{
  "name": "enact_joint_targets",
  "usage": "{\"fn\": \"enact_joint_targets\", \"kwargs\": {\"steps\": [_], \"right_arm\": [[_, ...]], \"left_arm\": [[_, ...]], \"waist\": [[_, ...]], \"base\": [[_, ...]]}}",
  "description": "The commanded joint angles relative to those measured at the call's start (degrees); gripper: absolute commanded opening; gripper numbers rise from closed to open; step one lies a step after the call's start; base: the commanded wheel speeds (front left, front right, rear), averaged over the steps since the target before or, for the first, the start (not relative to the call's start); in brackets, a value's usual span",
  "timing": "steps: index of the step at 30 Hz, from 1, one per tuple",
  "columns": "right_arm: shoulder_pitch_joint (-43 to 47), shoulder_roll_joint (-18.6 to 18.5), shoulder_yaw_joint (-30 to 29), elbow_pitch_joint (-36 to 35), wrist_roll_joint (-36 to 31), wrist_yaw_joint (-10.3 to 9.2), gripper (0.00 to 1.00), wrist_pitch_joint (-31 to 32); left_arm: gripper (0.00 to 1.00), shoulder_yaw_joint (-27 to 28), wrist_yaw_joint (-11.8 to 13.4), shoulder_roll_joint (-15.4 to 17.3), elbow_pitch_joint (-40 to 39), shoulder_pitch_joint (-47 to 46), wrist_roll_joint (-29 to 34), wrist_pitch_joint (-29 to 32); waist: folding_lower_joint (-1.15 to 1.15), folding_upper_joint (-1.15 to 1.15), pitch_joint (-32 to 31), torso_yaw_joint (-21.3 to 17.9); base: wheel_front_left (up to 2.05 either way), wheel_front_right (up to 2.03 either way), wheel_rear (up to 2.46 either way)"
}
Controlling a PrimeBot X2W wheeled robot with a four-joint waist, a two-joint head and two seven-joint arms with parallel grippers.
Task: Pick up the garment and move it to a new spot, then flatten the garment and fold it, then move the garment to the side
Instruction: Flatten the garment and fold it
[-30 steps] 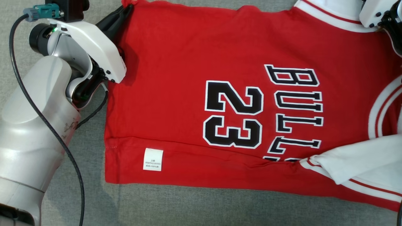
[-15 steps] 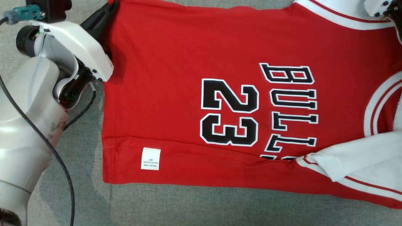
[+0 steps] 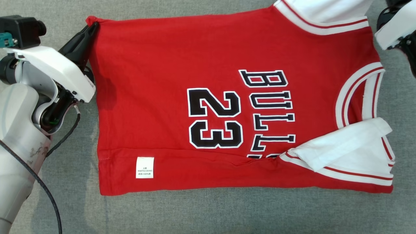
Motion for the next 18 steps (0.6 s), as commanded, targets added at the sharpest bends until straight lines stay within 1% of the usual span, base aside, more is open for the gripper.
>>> {"fn": "enact_joint_targets", "kwargs": {"steps": [1, 6, 10, 13, 15, 18], "right_arm": [[1.2, -0.1, 0.1, -1.1, 0.7, 0.01, 0.0, -0.3], [6.1, -1.4, -0.1, -7.3, 2.3, 0.01, 0.0, -0.2], [13.6, -2.2, -1.8, -14.7, 4.1, 0.01, 0.0, 0.7], [21.4, -2.4, -4.1, -20.5, 5.1, 0.01, 0.0, 1.9], [26.7, -2.2, -6.8, -23.6, 5.2, 0.01, 0.0, 2.8], [34.9, -0.7, -10.9, -27.7, 4.4, 0.01, 0.0, 3.7]], "left_arm": [[0.0, 0.4, 0.3, 0.7, -0.7, 0.8, -0.5, 0.0], [0.0, 1.1, 1.1, 2.7, -4.8, 4.4, -1.8, 0.2], [0.0, 1.5, 2.1, 4.9, -9.5, 9.8, -3.7, 0.4], [0.0, 2.3, 3.7, 6.8, -13.4, 14.8, -5.3, -0.1], [0.0, 2.8, 5.0, 7.8, -15.8, 18.2, -6.3, -0.6], [0.0, 3.6, 6.3, 8.8, -19.1, 22.7, -8.3, -1.4]], "waist": [[0.0, 0.0, -0.7, -0.6], [0.0, 0.0, -2.8, -1.3], [0.0, 0.0, -4.7, -2.0], [0.0, 0.0, -6.1, -2.9], [0.0, 0.0, -6.9, -3.2], [0.0, 0.0, -7.8, -3.7]], "base": [[0.0, 0.0, 0.0], [0.0, 0.0, 0.0], [0.0, 0.0, 0.0], [0.0, 0.0, 0.0], [0.0, 0.0, 0.0], [0.0, 0.0, 0.0]]}}
